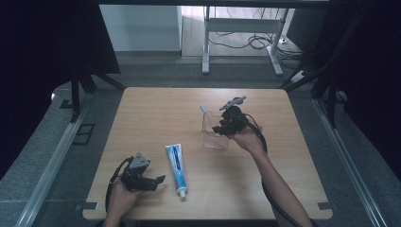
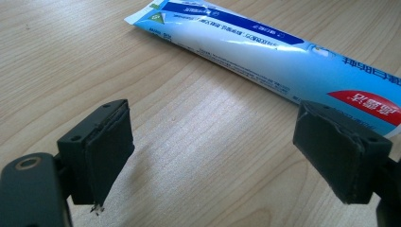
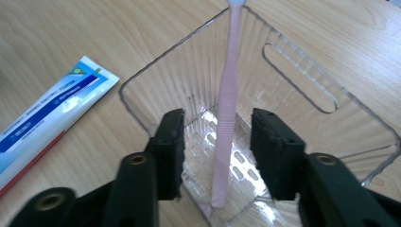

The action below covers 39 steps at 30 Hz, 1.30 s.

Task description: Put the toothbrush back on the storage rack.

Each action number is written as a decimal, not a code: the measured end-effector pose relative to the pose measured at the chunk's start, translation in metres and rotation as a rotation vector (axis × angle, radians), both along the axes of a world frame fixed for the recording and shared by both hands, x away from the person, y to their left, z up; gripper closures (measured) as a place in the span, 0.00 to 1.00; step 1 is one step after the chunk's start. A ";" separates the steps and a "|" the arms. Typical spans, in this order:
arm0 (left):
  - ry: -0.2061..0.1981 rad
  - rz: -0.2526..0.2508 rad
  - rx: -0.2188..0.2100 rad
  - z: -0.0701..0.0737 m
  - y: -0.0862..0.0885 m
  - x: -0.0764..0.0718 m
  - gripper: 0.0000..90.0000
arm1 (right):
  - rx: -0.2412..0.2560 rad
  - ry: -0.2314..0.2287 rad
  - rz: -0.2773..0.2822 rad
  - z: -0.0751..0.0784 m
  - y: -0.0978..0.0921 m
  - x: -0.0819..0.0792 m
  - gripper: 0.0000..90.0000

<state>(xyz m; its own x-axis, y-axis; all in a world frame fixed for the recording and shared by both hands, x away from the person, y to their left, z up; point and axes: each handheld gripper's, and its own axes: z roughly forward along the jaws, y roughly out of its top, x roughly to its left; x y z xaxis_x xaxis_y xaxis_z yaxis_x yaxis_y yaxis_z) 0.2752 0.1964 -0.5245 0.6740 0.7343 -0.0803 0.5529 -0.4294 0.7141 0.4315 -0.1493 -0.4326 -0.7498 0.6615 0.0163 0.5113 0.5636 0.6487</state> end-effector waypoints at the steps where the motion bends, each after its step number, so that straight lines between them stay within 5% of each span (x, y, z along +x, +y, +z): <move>1: 0.000 0.000 0.001 0.000 0.000 0.000 0.14 | 0.000 0.000 0.000 0.000 0.000 0.000 0.54; 6: -0.003 -0.001 0.003 0.000 -0.001 0.000 0.14 | 0.022 -0.008 0.019 0.004 -0.004 -0.010 0.37; 13: -0.005 -0.005 0.009 -0.001 -0.001 0.000 0.14 | -0.009 -0.068 0.037 0.007 -0.007 -0.023 0.17; 27: -0.006 -0.009 0.011 -0.001 -0.003 0.000 0.14 | 0.039 -0.102 0.036 0.018 -0.030 -0.047 0.13; 39: -0.009 -0.014 0.014 -0.001 -0.005 0.000 0.14 | 0.017 -0.089 0.051 0.017 -0.050 -0.070 0.10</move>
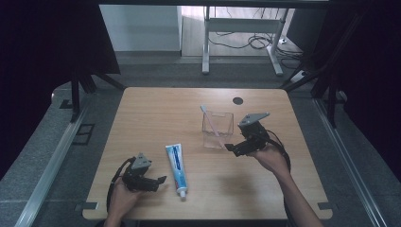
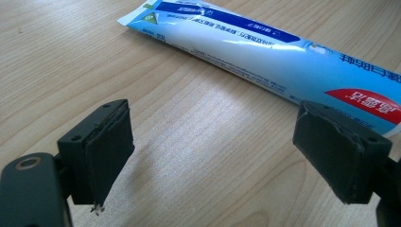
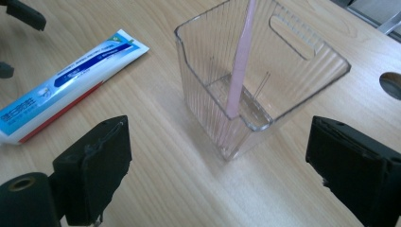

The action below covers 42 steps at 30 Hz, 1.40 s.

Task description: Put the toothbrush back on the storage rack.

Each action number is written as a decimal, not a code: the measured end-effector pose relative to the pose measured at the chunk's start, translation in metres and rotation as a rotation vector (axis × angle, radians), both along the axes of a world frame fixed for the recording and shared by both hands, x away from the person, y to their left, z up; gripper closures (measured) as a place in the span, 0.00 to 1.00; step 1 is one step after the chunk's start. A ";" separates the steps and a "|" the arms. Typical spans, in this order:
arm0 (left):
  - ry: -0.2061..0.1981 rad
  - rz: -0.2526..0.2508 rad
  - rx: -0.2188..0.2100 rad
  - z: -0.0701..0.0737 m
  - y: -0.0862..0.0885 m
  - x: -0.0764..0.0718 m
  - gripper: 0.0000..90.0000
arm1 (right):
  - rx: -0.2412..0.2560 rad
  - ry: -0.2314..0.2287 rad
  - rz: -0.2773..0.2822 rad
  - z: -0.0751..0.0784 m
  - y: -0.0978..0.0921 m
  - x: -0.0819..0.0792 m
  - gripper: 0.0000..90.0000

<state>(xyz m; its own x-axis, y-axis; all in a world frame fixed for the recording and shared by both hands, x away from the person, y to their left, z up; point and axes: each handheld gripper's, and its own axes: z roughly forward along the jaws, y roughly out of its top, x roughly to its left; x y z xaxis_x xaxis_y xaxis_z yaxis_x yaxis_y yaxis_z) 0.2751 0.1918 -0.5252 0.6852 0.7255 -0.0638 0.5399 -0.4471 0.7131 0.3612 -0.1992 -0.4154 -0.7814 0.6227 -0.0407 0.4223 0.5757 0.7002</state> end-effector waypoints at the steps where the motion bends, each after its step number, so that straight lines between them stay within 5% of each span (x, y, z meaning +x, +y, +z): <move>1: -0.001 0.000 0.000 0.000 0.000 0.000 0.14 | 0.000 0.002 -0.002 0.000 -0.001 -0.001 0.10; 11: 0.005 0.004 -0.023 0.001 0.000 0.000 0.14 | 0.002 0.012 -0.023 -0.005 -0.017 -0.015 0.10; 17: 0.002 0.001 -0.021 0.001 0.000 0.000 0.14 | 0.059 0.037 -0.047 -0.015 -0.036 -0.027 0.10; 24: 0.003 -0.002 -0.021 0.001 -0.001 0.000 0.14 | 0.072 0.016 -0.053 -0.022 -0.047 -0.039 0.12; 42: 0.003 0.002 -0.017 0.001 -0.003 -0.001 0.14 | 0.082 0.068 -0.112 -0.062 -0.070 -0.064 0.09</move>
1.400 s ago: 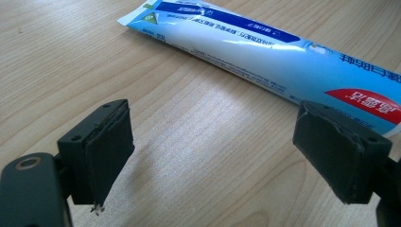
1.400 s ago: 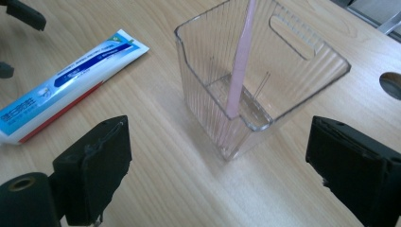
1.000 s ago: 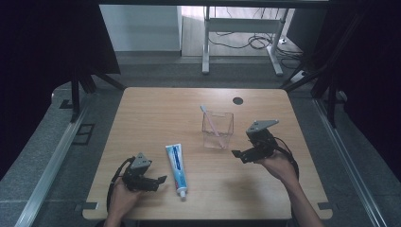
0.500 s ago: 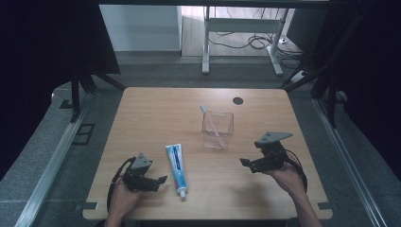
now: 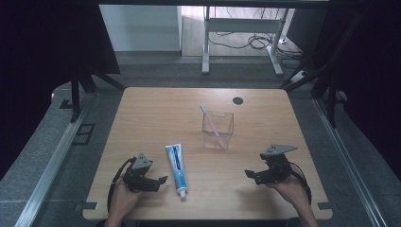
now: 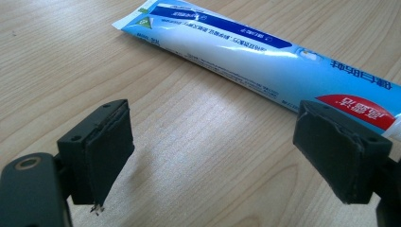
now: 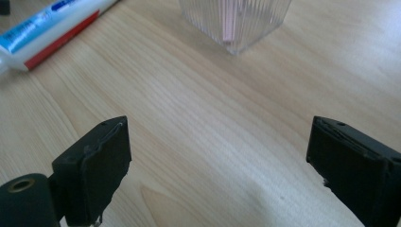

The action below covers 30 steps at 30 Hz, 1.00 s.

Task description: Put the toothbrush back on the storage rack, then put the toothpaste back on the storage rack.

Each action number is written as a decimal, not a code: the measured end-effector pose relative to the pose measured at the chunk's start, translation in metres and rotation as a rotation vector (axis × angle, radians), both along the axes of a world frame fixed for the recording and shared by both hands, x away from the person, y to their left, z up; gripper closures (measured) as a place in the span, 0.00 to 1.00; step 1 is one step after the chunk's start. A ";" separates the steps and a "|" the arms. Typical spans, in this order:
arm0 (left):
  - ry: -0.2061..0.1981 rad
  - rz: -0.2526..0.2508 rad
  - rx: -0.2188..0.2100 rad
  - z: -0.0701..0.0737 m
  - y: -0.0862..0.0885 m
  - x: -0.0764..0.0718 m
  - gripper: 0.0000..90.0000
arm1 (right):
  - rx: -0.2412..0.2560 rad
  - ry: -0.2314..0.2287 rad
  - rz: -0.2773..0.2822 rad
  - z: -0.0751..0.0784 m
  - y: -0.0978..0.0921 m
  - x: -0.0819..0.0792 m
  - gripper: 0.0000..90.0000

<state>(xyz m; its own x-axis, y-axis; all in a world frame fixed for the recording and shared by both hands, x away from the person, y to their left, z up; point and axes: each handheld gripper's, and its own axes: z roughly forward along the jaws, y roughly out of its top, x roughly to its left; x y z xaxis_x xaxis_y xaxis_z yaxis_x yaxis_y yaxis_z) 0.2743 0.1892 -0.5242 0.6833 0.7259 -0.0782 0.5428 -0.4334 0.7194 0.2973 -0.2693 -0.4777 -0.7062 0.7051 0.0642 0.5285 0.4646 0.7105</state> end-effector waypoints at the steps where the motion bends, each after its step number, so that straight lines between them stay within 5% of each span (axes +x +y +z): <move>1: 0.003 0.006 0.000 0.000 0.000 0.000 0.14 | -0.003 0.007 0.003 -0.003 -0.001 -0.001 0.09; 7: 0.011 0.020 -0.013 0.001 0.000 0.000 0.14 | -0.038 0.008 0.017 -0.017 -0.004 -0.007 0.10; 10: 0.014 0.022 -0.019 0.002 0.000 0.000 0.14 | -0.098 -0.009 0.013 -0.025 -0.007 -0.012 0.15; 25: 0.023 0.014 0.017 0.005 -0.007 0.000 0.18 | -0.068 -0.001 -0.027 -0.034 -0.015 -0.018 0.18; 30: 0.016 0.018 0.022 0.009 -0.009 -0.001 0.23 | -0.048 -0.017 -0.023 -0.033 -0.016 -0.020 0.32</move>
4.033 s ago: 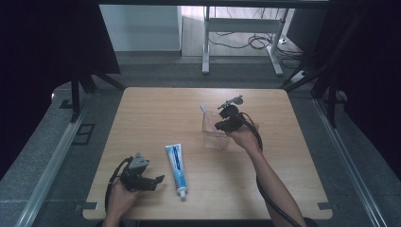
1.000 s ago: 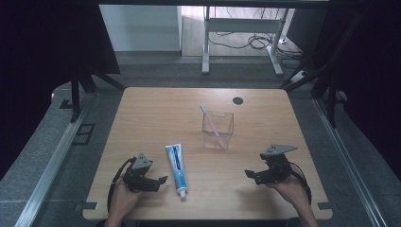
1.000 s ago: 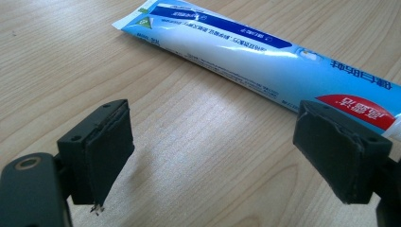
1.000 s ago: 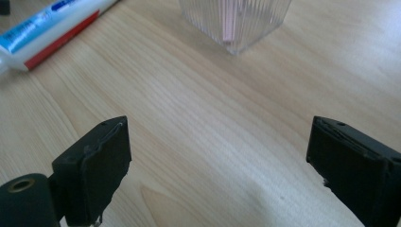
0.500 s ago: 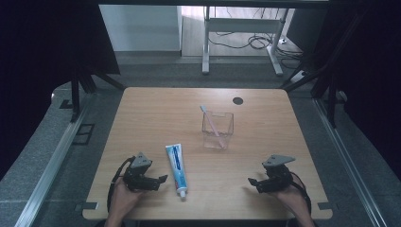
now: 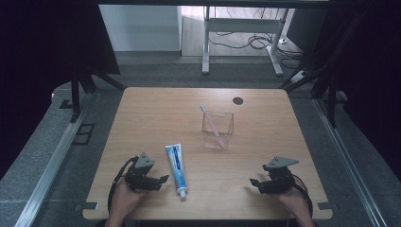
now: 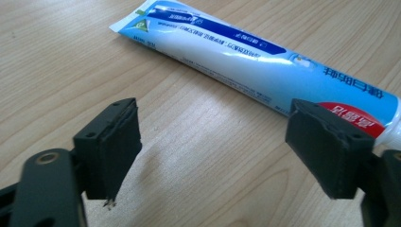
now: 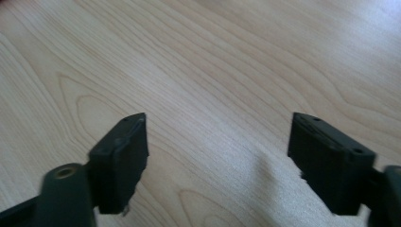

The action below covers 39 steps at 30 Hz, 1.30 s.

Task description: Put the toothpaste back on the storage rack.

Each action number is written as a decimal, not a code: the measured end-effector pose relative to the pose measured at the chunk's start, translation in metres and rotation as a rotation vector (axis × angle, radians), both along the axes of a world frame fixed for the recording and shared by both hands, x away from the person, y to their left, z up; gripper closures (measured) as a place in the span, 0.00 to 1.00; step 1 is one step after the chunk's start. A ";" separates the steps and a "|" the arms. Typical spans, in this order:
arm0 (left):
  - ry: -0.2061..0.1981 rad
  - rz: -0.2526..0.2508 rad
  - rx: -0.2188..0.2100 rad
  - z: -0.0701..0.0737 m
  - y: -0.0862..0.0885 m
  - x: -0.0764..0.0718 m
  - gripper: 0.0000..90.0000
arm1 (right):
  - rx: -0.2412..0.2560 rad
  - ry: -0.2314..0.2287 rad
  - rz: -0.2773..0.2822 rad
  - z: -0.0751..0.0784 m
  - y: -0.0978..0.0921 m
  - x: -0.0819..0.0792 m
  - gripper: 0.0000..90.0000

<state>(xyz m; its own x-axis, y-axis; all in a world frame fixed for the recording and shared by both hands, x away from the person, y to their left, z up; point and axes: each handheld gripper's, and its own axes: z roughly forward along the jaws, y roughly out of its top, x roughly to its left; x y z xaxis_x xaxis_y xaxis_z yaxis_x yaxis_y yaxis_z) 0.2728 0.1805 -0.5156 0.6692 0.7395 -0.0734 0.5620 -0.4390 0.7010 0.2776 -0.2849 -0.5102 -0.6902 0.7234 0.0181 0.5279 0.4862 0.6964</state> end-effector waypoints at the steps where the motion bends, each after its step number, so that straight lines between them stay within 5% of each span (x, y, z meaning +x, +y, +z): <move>1: -0.002 -0.002 0.001 0.001 0.000 0.000 0.23 | 0.005 -0.002 0.006 0.001 0.000 -0.001 0.35; 7: -0.012 -0.006 -0.017 0.007 -0.004 -0.001 0.27 | 0.032 0.017 0.064 0.001 0.002 -0.003 0.63; 15: -0.020 -0.038 -0.027 0.014 -0.017 0.001 0.27 | 0.042 -0.008 0.110 0.002 0.002 -0.005 0.83; 23: -0.011 -0.075 -0.037 0.015 -0.036 0.005 0.28 | 0.039 0.004 0.116 -0.001 0.002 -0.005 0.83; 39: 0.023 -0.177 -0.022 0.009 -0.079 0.010 0.49 | 0.037 0.022 0.095 -0.001 0.001 -0.004 0.91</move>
<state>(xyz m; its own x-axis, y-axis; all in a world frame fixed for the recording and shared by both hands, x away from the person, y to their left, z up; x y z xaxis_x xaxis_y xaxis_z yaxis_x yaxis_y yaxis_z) 0.2827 0.1011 -0.5064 0.7867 0.6084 -0.1048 0.4934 -0.5175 0.6991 0.2731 -0.2837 -0.5108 -0.7546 0.6534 0.0593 0.4961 0.5091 0.7034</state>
